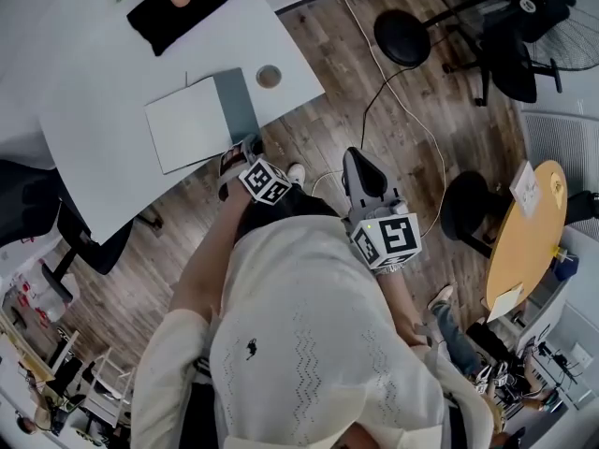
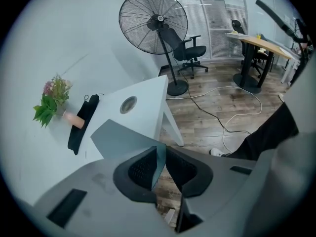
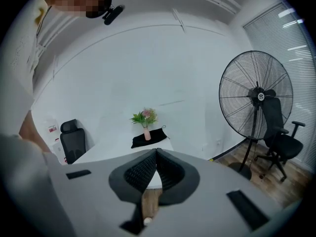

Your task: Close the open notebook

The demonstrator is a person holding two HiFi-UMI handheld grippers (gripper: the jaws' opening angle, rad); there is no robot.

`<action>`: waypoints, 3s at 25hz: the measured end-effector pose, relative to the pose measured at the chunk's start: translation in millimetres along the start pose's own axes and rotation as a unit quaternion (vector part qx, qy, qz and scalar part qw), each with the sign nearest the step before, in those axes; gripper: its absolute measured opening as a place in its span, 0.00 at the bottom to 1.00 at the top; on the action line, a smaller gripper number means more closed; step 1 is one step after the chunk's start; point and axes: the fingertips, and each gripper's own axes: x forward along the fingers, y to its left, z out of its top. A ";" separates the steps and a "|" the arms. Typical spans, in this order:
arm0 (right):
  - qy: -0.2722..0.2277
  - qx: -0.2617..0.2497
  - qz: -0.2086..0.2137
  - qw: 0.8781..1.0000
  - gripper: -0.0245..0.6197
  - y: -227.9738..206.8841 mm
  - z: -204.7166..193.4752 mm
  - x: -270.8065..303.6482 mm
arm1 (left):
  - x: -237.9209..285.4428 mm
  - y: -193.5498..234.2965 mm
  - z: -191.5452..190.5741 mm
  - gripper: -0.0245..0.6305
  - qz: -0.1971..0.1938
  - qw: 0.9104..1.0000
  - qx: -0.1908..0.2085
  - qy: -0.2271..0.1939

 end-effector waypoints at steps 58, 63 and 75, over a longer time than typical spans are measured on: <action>-0.005 -0.044 0.106 0.993 0.04 44.9 -11.8 -13.3 | -76.4 39.7 -1.0 0.06 0.022 0.942 -0.311 -0.124; -0.001 -0.044 0.108 0.993 0.04 66.8 -12.9 -5.3 | -81.4 42.2 -2.5 0.06 0.008 0.941 -0.311 -0.133; 0.005 -0.036 0.091 0.995 0.04 92.1 -17.1 3.2 | -90.1 48.2 -4.3 0.06 -0.022 0.938 -0.307 -0.156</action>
